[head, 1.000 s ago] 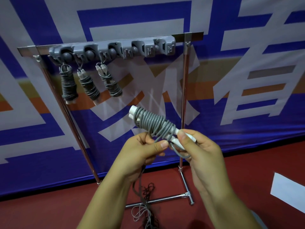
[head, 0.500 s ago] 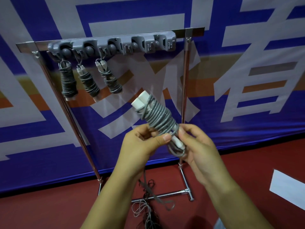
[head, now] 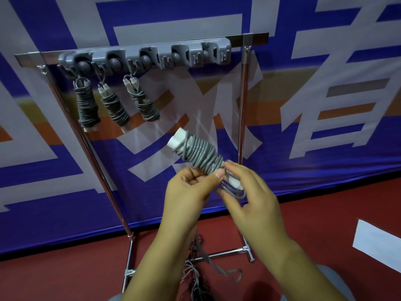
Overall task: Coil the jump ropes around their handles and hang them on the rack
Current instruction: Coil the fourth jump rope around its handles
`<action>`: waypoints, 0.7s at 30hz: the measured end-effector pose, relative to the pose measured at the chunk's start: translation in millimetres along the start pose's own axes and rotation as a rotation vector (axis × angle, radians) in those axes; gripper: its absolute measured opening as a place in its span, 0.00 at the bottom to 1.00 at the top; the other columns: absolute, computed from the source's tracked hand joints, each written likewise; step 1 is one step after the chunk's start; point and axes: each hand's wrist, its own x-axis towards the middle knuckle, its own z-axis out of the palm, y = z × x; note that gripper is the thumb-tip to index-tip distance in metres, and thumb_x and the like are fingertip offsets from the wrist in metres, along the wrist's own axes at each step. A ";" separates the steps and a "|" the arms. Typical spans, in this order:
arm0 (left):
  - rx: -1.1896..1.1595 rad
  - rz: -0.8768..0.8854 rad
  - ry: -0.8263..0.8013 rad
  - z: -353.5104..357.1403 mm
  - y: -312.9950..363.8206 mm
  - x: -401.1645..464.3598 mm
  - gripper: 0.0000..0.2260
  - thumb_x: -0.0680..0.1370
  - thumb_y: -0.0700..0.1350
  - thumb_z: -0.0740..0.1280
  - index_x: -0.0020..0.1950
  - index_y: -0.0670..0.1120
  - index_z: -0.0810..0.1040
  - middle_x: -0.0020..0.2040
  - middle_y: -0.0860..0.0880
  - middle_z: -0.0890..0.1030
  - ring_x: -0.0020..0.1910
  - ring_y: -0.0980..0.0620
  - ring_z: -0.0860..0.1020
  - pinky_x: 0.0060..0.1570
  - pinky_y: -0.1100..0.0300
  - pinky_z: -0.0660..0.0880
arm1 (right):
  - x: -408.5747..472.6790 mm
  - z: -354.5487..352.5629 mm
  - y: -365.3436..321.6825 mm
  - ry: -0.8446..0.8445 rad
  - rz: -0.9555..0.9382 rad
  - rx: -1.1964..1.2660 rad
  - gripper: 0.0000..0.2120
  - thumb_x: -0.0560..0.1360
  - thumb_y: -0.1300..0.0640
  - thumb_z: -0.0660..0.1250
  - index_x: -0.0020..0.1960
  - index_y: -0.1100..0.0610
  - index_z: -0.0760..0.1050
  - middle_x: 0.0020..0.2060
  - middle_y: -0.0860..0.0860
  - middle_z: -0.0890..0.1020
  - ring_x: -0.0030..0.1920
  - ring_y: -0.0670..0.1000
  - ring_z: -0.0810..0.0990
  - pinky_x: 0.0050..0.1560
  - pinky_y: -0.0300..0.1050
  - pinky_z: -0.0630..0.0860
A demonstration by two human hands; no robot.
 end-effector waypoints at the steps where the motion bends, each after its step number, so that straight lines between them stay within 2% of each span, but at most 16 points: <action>1: -0.001 -0.016 -0.008 -1.7 -0.5 0.4 0.07 0.69 0.40 0.73 0.43 0.40 0.77 0.26 0.52 0.70 0.20 0.60 0.63 0.20 0.69 0.61 | 0.0 0.2 0.4 0.011 -0.013 0.003 0.20 0.73 0.50 0.66 0.64 0.52 0.74 0.60 0.46 0.78 0.61 0.44 0.76 0.60 0.36 0.72; 5: -0.025 -0.015 -0.121 -8.6 -2.7 1.8 0.08 0.69 0.41 0.75 0.43 0.43 0.77 0.29 0.50 0.69 0.22 0.58 0.61 0.21 0.67 0.59 | 1.6 -1.6 1.6 0.028 -0.084 -0.033 0.18 0.75 0.53 0.64 0.63 0.57 0.77 0.60 0.48 0.79 0.61 0.45 0.76 0.62 0.35 0.72; 10: -0.087 -0.059 -0.248 -16.0 -1.6 2.4 0.05 0.71 0.42 0.66 0.42 0.40 0.75 0.29 0.53 0.75 0.22 0.59 0.65 0.23 0.68 0.61 | 3.9 -2.5 4.0 0.115 -0.157 -0.036 0.16 0.76 0.55 0.64 0.61 0.61 0.77 0.57 0.48 0.78 0.59 0.45 0.77 0.62 0.33 0.71; 12: -0.148 -0.099 -0.316 -17.9 -1.0 2.1 0.05 0.72 0.41 0.65 0.44 0.39 0.75 0.37 0.48 0.81 0.24 0.58 0.67 0.24 0.69 0.64 | 5.0 -4.0 5.3 0.162 -0.167 -0.038 0.16 0.77 0.56 0.63 0.60 0.63 0.77 0.55 0.48 0.78 0.57 0.45 0.77 0.61 0.32 0.71; 14: -0.201 -0.166 -0.348 -19.9 -0.6 3.1 0.10 0.72 0.40 0.65 0.50 0.36 0.75 0.44 0.43 0.82 0.26 0.58 0.68 0.25 0.69 0.65 | 5.7 -5.3 6.5 0.201 -0.164 -0.044 0.15 0.76 0.57 0.63 0.59 0.64 0.77 0.53 0.48 0.78 0.56 0.45 0.77 0.61 0.32 0.71; 17: -0.203 -0.242 -0.359 -23.1 -1.0 5.0 0.13 0.71 0.40 0.66 0.52 0.33 0.75 0.46 0.41 0.82 0.26 0.59 0.68 0.25 0.69 0.65 | 3.1 -4.2 9.1 0.192 -0.112 -0.015 0.12 0.76 0.58 0.63 0.55 0.62 0.80 0.52 0.47 0.79 0.55 0.45 0.78 0.59 0.32 0.72; 21: -0.101 -0.196 -0.297 -24.8 -6.1 6.5 0.07 0.73 0.41 0.68 0.47 0.38 0.78 0.48 0.35 0.74 0.26 0.57 0.66 0.26 0.68 0.64 | -0.2 -2.8 10.2 0.135 0.010 0.089 0.10 0.76 0.55 0.63 0.54 0.56 0.79 0.52 0.45 0.80 0.55 0.41 0.79 0.55 0.31 0.74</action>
